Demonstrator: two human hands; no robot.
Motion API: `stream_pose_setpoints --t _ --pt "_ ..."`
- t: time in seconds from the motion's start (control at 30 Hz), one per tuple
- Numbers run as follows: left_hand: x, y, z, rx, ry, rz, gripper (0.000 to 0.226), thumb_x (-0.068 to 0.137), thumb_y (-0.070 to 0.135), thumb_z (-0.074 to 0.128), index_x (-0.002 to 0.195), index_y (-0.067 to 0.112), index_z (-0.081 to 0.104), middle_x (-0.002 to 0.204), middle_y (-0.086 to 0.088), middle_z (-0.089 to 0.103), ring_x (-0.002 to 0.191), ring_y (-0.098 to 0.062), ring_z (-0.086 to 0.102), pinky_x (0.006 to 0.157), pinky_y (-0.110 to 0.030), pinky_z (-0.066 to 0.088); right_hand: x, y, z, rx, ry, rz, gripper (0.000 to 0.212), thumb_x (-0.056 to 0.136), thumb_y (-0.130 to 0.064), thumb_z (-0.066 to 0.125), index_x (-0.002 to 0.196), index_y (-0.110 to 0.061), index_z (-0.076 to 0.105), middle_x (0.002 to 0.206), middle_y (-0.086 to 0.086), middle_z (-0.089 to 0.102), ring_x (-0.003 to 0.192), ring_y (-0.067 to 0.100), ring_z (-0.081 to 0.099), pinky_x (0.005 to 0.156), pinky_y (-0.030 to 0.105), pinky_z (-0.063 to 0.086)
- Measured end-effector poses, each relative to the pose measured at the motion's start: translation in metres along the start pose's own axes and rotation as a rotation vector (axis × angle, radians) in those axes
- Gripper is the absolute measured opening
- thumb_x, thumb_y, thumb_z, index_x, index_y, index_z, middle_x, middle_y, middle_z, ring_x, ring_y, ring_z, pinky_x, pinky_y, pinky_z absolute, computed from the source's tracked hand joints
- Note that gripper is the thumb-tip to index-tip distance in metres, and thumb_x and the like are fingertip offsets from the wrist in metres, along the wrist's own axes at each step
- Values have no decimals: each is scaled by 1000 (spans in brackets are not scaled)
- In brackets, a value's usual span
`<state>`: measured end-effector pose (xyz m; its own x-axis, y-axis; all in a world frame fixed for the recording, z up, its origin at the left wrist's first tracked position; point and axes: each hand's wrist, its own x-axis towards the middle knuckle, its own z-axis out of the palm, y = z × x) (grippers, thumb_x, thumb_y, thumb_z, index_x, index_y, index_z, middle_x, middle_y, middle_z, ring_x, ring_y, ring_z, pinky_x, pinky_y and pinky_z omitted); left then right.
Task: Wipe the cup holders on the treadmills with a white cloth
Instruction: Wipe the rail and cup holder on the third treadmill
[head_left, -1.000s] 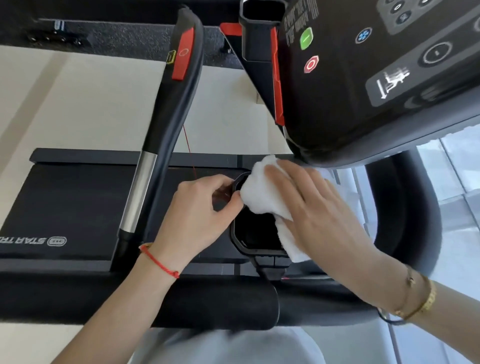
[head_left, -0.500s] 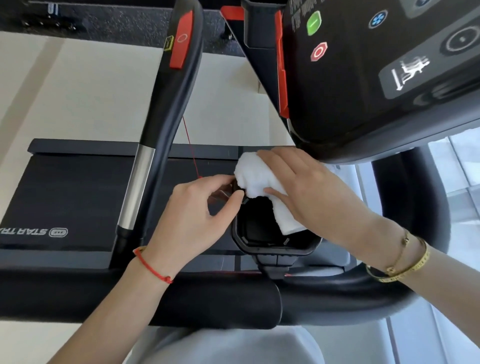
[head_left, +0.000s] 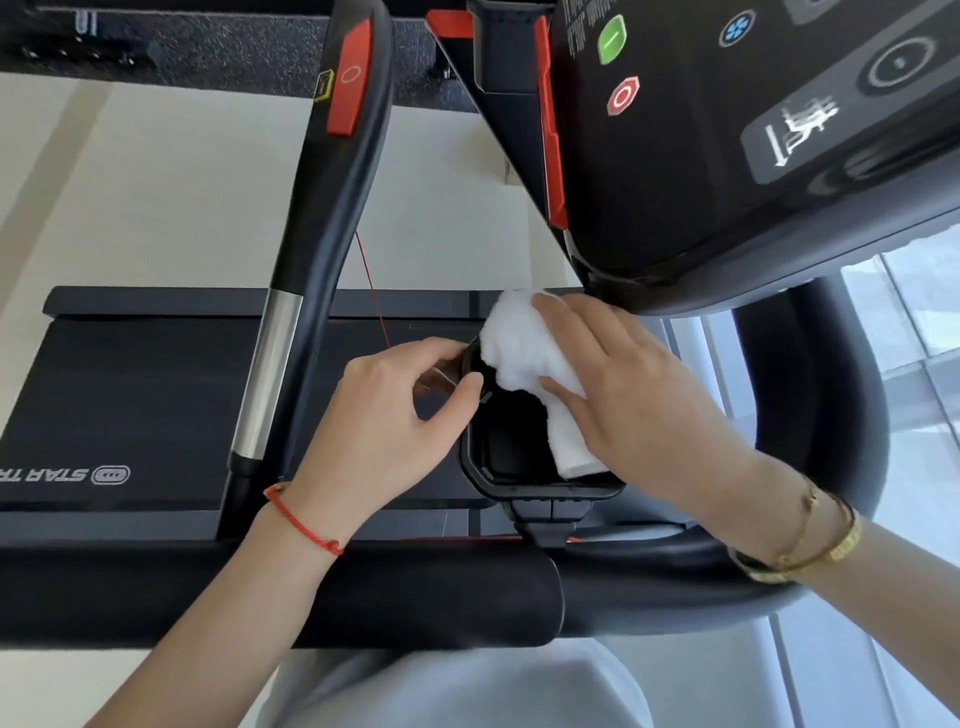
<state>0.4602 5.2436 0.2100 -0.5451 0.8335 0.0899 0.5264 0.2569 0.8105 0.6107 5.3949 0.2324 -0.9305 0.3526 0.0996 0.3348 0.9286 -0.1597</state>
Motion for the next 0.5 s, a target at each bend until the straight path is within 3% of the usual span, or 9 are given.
stream_pose_setpoints --t 0.1,0.17,0.23,0.37,0.5 --pt "1 3 1 -3 -31 21 32 93 27 59 124 26 67 104 21 69 94 2 65 85 -14 51 -21 -6 -10 207 -39 203 63 97 -35 46 152 -15 23 148 4 38 126 23 47 97 20 36" --pt "2 5 2 4 -36 36 33 94 25 57 127 24 65 107 20 68 97 4 63 85 -10 49 -31 -7 -12 287 -71 385 61 97 -40 43 150 -20 21 141 3 46 110 22 55 78 20 38" --pt "2 5 3 4 -32 38 32 95 21 57 126 24 65 107 21 67 97 5 62 84 -7 47 -35 -8 -13 346 -137 516 55 97 -43 43 144 -19 27 120 5 57 88 21 56 63 25 37" --pt "0 5 4 4 -27 57 31 96 16 59 125 22 66 105 18 69 97 2 64 87 -7 47 -16 0 -11 395 -213 594 44 98 -42 46 126 -10 36 84 -5 48 68 6 46 53 21 32" --pt "0 6 3 0 -26 59 29 95 13 61 123 21 67 101 22 66 96 5 63 85 -3 44 6 2 -10 404 -169 602 45 99 -37 49 132 -7 39 93 0 49 78 15 46 56 26 25"
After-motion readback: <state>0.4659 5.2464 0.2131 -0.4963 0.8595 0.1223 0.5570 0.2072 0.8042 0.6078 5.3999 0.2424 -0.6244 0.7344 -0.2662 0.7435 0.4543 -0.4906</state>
